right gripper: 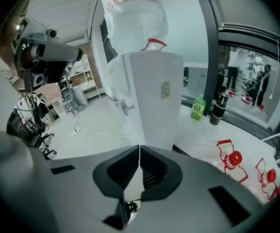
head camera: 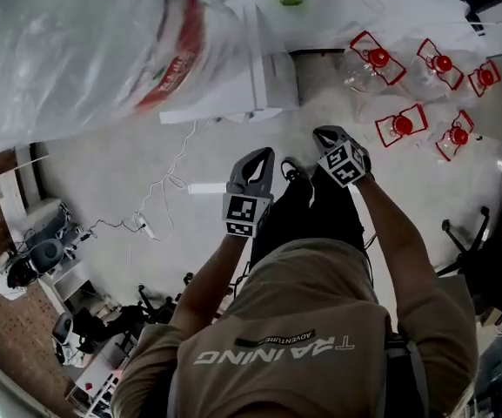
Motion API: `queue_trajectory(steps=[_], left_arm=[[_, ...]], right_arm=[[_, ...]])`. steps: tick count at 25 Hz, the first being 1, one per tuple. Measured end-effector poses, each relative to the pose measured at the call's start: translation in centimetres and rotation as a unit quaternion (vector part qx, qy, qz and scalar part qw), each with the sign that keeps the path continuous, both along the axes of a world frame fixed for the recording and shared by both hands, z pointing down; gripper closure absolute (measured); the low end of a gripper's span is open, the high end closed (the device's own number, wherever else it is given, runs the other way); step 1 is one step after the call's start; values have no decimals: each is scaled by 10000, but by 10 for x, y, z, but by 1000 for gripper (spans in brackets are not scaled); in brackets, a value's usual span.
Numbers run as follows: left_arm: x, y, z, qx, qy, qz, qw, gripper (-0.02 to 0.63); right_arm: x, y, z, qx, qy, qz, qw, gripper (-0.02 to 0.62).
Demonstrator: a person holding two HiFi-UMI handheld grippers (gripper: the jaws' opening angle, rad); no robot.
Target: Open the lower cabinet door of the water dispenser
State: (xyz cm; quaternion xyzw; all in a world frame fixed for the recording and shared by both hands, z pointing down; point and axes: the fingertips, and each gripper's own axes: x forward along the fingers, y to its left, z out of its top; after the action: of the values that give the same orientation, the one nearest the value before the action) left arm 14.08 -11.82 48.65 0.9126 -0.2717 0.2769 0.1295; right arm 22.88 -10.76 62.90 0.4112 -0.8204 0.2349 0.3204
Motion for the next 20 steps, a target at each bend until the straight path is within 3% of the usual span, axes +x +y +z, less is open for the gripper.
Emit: queue_trajectory(steps=[10,20], left_arm=[[30,-6,125,-363,-192,-333,9986,606],[16,3,242,-804,-572,-210,9949,606]], right_arm=[[18,-27,100,-269,28,263,9993,586],[-23,-56,213,-390,-199,-8,9990,585]])
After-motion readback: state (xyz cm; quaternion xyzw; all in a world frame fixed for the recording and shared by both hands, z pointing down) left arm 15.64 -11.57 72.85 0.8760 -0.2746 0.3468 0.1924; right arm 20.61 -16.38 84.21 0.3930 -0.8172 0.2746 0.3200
